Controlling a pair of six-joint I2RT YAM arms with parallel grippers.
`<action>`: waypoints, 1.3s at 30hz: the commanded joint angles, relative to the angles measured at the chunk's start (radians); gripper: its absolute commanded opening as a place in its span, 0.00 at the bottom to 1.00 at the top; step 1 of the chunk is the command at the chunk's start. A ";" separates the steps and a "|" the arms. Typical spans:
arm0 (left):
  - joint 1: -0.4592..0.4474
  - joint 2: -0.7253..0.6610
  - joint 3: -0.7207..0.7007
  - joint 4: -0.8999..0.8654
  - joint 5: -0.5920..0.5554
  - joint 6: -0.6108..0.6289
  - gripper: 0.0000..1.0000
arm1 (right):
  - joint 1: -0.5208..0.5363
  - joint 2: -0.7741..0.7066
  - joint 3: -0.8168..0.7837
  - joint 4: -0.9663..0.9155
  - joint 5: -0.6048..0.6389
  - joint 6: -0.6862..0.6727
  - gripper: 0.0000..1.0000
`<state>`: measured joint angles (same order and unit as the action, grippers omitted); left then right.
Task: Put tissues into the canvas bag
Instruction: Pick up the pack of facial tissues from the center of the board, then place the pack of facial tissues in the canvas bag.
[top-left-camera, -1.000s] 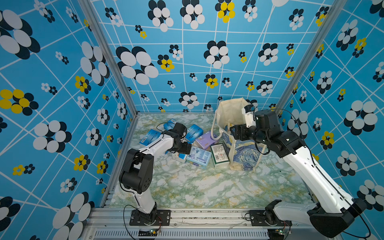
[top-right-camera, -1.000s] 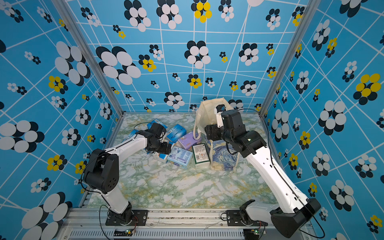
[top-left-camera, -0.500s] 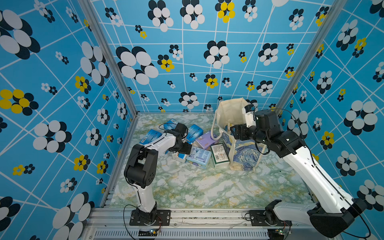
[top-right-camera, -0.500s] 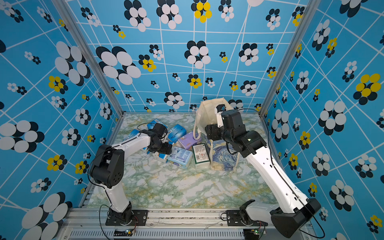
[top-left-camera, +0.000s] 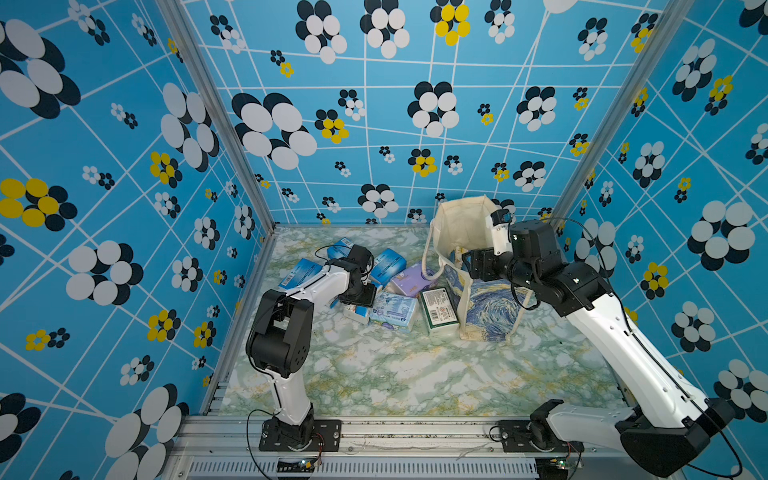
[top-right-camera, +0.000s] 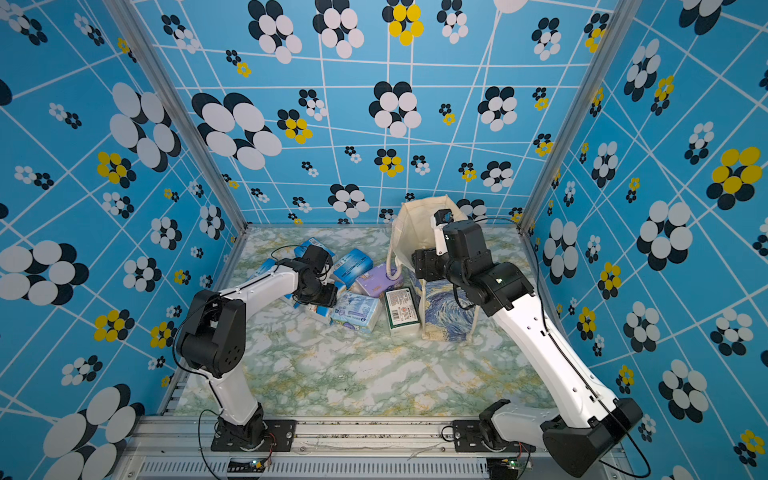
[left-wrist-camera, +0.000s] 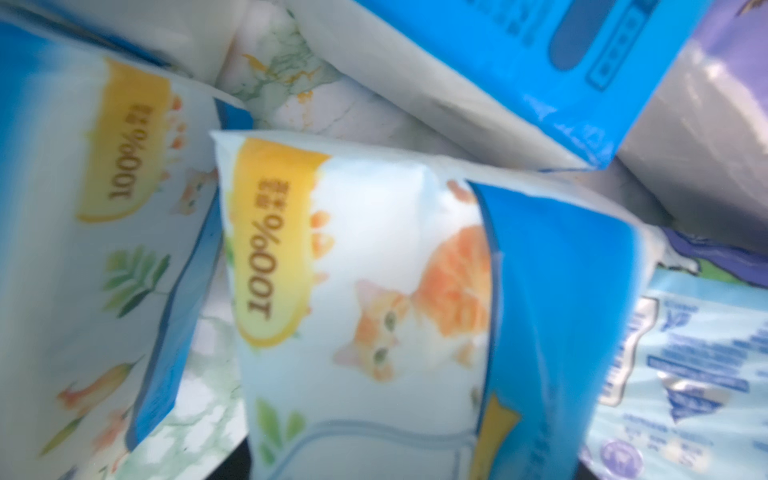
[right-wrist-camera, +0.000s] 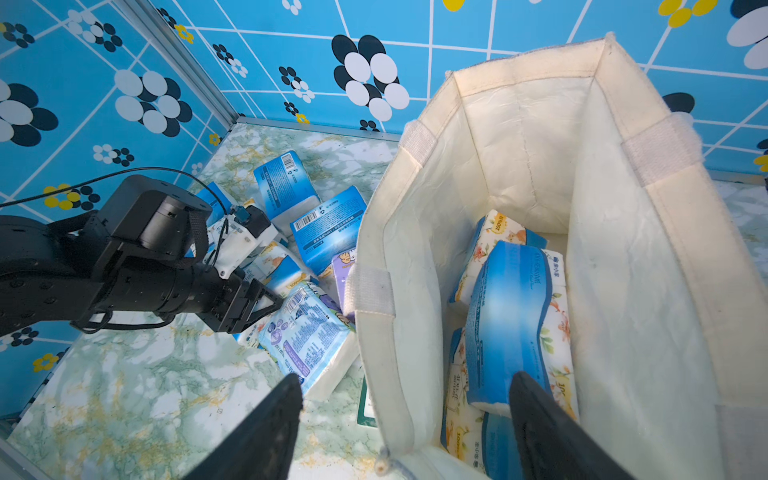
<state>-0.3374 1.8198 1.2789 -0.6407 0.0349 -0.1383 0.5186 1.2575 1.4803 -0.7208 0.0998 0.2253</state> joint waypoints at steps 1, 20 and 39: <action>0.013 -0.099 0.032 -0.069 -0.022 -0.012 0.64 | 0.003 -0.025 -0.013 0.018 0.024 0.003 0.81; -0.085 -0.110 0.720 -0.183 0.267 -0.117 0.68 | 0.001 -0.049 0.011 0.010 0.148 -0.036 0.81; -0.297 0.550 1.328 0.126 0.419 -0.393 0.88 | -0.069 -0.134 -0.026 0.006 0.209 -0.064 0.81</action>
<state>-0.6155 2.3611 2.5259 -0.5190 0.4221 -0.4995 0.4629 1.1454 1.4773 -0.7139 0.2909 0.1722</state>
